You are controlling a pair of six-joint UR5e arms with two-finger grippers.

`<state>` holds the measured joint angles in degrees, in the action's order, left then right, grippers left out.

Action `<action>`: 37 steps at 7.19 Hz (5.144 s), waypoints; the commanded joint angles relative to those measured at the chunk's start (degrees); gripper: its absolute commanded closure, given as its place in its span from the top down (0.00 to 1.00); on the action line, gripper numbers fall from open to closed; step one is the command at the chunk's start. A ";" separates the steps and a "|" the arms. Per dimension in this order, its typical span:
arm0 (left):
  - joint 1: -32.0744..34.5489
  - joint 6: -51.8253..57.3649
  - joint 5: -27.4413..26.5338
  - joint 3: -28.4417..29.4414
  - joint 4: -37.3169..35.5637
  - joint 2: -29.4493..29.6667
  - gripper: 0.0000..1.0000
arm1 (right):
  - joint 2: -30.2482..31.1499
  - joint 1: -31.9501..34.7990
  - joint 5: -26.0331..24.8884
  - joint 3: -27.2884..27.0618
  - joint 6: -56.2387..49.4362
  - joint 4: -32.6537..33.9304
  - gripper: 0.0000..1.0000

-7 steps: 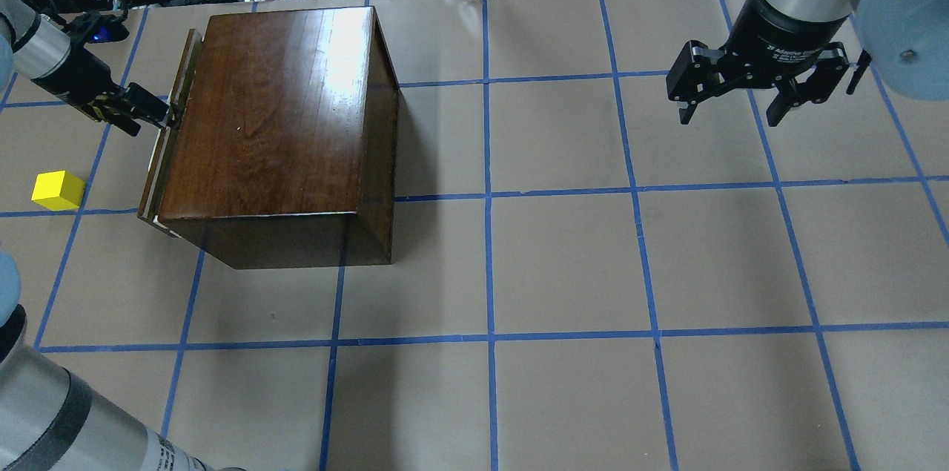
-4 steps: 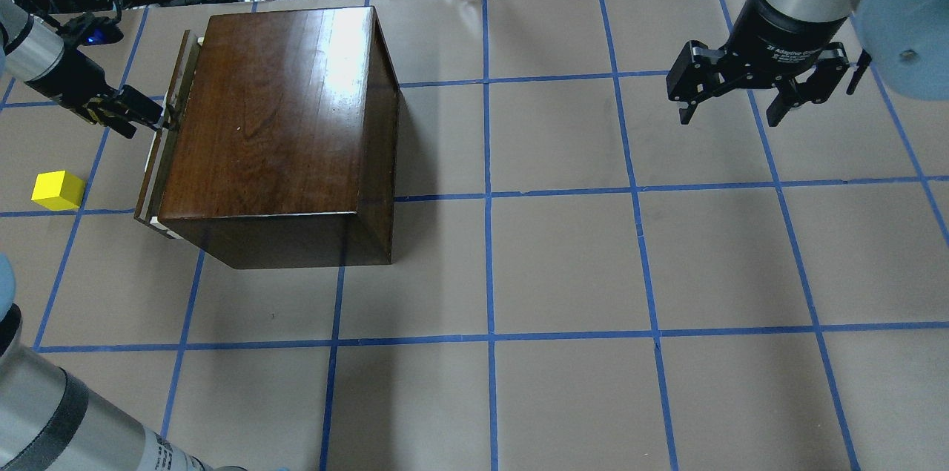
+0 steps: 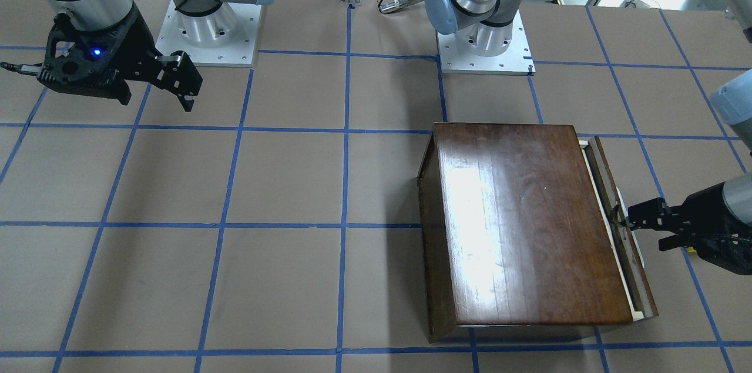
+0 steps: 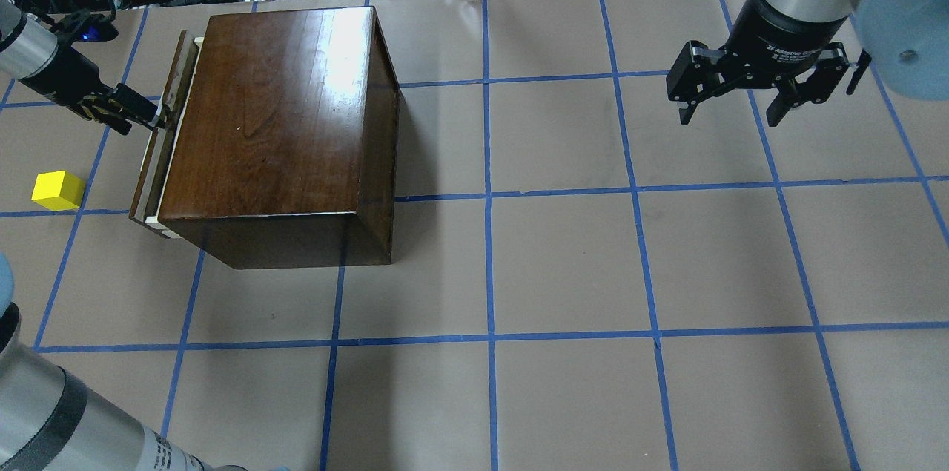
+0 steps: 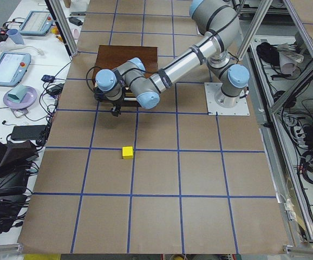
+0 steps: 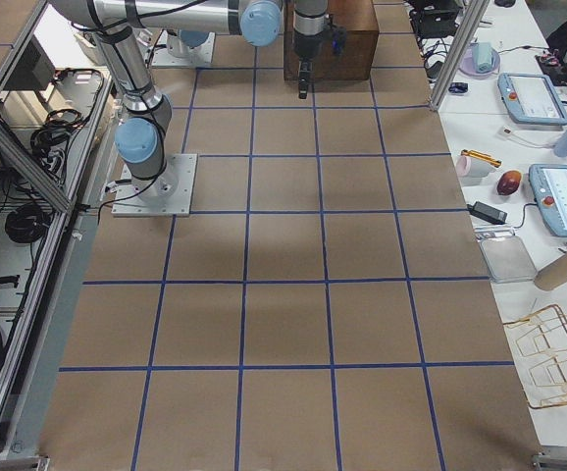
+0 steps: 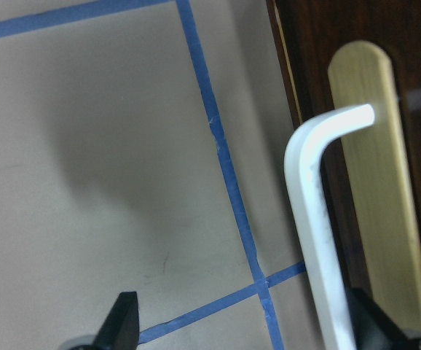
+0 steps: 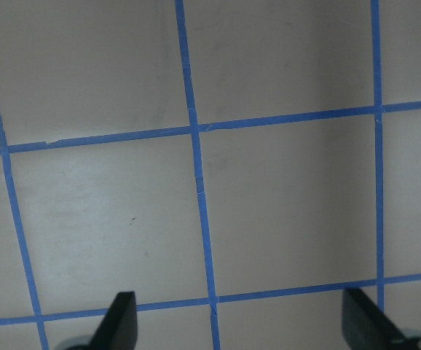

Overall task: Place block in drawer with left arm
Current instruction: 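Pull the drawer open toward the yellow cube with the left gripper, then release the handle and lower the left gripper over the yellow cube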

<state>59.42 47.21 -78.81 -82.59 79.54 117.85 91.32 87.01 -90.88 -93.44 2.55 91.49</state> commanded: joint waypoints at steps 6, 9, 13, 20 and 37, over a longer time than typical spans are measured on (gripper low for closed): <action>-1.67 2.01 -0.47 1.55 0.09 1.16 0.98 | 0.00 0.00 0.00 0.01 0.00 0.00 1.00; -1.76 2.27 -1.79 2.78 0.09 1.77 0.98 | 0.00 0.00 0.00 0.01 0.00 0.00 1.00; -2.03 3.42 -2.05 3.57 0.09 2.30 0.98 | 0.00 0.00 0.00 0.01 0.00 0.00 1.00; -3.61 6.32 -3.11 4.98 0.00 3.36 0.98 | 0.00 0.00 0.00 -0.08 0.00 0.00 1.00; -12.30 0.22 -8.73 13.50 1.67 3.87 1.00 | 0.00 0.00 0.00 0.01 0.00 0.00 1.00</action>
<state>48.24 51.66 -86.69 -70.09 81.49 120.47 91.32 87.01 -90.88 -93.46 2.55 91.50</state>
